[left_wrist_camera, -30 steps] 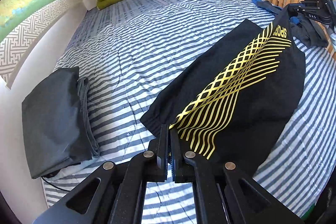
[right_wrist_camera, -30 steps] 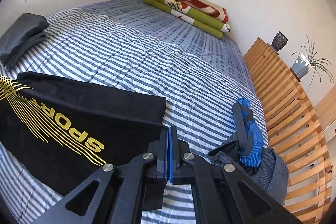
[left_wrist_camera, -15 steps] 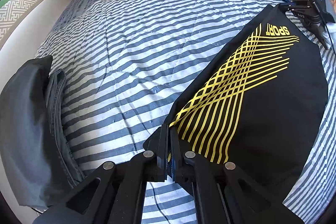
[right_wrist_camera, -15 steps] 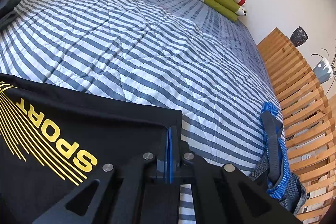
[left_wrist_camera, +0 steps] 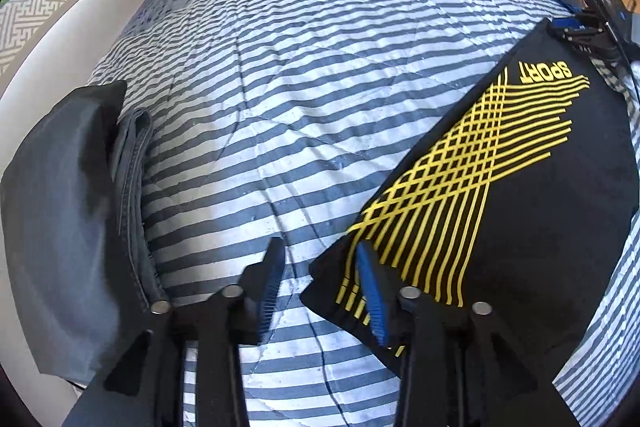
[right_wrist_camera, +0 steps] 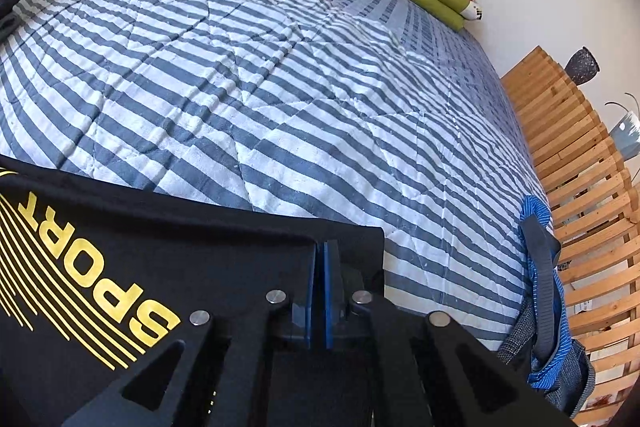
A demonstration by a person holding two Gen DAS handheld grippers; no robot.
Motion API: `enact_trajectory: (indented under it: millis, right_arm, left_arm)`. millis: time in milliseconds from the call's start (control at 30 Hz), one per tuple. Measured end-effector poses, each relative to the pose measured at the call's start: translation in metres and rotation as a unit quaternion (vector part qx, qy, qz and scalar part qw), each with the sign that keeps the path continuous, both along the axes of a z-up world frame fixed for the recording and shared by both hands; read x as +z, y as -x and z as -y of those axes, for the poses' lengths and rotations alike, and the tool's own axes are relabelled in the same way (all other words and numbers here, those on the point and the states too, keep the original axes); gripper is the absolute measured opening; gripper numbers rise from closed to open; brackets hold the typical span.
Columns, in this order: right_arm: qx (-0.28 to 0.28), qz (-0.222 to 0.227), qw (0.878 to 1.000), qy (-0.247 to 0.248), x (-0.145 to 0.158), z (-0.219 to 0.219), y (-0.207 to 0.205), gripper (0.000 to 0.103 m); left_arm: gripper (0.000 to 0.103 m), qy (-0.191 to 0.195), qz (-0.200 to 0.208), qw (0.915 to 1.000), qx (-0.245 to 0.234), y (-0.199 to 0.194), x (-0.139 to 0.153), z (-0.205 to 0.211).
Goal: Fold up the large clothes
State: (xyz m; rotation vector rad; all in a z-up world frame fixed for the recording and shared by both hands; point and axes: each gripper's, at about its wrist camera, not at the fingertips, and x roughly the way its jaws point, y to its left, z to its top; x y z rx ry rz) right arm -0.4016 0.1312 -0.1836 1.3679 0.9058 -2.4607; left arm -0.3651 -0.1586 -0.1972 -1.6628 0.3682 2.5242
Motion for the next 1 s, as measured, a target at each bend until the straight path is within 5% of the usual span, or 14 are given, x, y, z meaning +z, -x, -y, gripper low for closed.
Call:
enact_trajectory:
  millis: [33, 100, 300, 433, 567, 767, 900, 1000]
  right_arm:
    - [-0.004, 0.001, 1.000, -0.008, 0.000, -0.002, 0.001, 0.027]
    - [-0.014, 0.002, 1.000, 0.009, 0.011, -0.013, 0.004, 0.034]
    - [-0.086, -0.004, 0.986, 0.145, 0.071, -0.091, -0.004, 0.035]
    - [-0.114, 0.032, 0.973, 0.198, 0.068, -0.138, -0.043, 0.035]
    - [-0.120, 0.069, 0.969, 0.202, 0.037, -0.159, -0.082, 0.035]
    - [-0.136, 0.099, 0.967, 0.193, -0.001, -0.159, -0.087, 0.035]
    - [-0.136, 0.070, 0.973, 0.172, 0.007, -0.149, -0.086, 0.035]
    - [-0.130, 0.050, 0.969, 0.204, 0.032, -0.148, -0.104, 0.035]
  left_arm:
    - [0.051, -0.004, -0.007, 1.0000, 0.006, -0.003, 0.006, 0.003]
    - [0.051, 0.000, -0.023, 0.9997, 0.013, -0.012, 0.018, 0.008]
    - [0.051, -0.003, -0.052, 0.9986, -0.004, -0.065, 0.040, -0.003]
    - [0.051, -0.033, -0.045, 0.9981, -0.026, -0.099, 0.035, -0.026]
    - [0.051, -0.023, -0.029, 0.9976, -0.058, -0.122, 0.014, -0.060]
    - [0.051, 0.002, -0.030, 0.9970, -0.071, -0.145, 0.004, -0.087]
    - [0.051, -0.008, -0.029, 0.9985, -0.045, -0.151, 0.011, -0.073]
    - [0.051, -0.038, -0.036, 0.9984, -0.019, -0.158, 0.023, -0.052]
